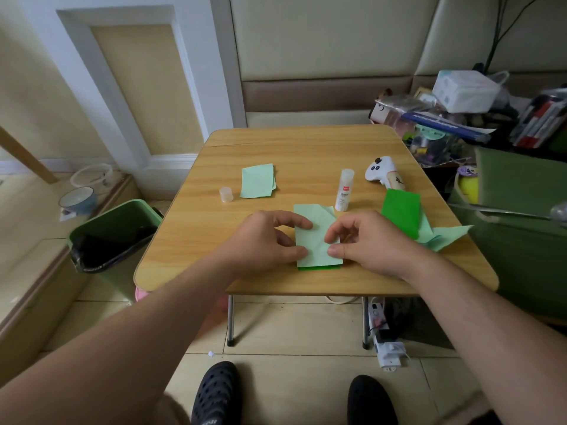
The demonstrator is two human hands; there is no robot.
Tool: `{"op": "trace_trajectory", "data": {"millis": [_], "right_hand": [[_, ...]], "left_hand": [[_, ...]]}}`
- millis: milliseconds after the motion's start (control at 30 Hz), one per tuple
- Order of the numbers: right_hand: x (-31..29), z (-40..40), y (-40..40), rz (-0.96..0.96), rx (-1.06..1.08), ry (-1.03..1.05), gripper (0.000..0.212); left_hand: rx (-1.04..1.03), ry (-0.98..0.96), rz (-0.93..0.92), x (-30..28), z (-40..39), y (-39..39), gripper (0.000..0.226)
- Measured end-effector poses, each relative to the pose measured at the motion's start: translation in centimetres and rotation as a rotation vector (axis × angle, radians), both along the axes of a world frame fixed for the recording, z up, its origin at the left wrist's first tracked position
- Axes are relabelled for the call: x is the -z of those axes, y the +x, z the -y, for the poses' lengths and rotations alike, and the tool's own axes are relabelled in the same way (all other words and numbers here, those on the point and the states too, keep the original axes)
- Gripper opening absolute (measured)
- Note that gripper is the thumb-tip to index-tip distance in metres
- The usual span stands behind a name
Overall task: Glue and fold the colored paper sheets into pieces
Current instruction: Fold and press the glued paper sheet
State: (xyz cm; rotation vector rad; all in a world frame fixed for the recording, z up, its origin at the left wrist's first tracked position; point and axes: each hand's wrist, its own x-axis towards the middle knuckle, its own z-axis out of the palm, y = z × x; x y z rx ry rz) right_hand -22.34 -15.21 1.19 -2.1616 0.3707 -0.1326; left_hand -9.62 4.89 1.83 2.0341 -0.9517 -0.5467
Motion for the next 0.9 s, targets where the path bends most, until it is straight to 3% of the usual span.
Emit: {"op": "trace_trajectory", "data": {"millis": [900], "right_hand": [[-1.4,-0.9,-0.3,-0.094,0.01,-0.114,0.041]], "left_hand": [[0.053,0.041,0.067,0.4,0.3,0.3,0.049]]}}
